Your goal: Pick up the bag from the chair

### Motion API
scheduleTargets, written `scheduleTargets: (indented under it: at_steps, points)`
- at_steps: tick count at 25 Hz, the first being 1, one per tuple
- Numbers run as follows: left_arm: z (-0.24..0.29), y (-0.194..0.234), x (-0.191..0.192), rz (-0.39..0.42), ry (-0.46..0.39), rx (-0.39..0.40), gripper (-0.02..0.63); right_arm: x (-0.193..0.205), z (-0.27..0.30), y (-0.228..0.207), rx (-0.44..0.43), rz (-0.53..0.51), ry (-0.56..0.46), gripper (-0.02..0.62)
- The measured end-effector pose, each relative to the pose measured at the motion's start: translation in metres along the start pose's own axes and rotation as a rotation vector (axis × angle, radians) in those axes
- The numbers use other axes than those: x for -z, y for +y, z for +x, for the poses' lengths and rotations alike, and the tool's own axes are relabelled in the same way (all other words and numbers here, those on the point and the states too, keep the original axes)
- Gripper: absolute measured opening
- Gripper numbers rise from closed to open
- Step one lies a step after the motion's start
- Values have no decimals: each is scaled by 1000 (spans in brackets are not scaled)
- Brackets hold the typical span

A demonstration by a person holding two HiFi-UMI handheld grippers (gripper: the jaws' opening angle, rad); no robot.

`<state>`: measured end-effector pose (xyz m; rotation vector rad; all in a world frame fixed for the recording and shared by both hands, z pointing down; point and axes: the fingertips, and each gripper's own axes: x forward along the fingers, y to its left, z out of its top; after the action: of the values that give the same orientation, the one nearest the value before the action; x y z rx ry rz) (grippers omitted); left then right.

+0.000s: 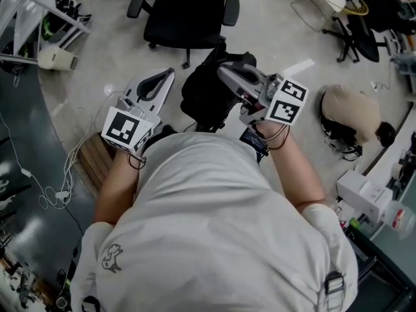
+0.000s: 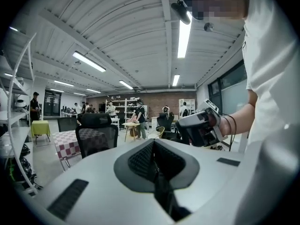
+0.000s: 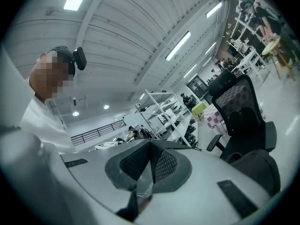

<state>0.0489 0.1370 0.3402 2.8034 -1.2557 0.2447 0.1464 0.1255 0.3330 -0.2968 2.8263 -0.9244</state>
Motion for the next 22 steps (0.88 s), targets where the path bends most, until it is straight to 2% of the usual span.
scheduleTargets:
  at_steps: [10,22]
  points:
    - [-33,-24,14,-14,4,116,11,40,-7,41,46,-6,0,32]
    - [-135,-14,30,-7,25,135,11,78,44,93,79,3,-47,32]
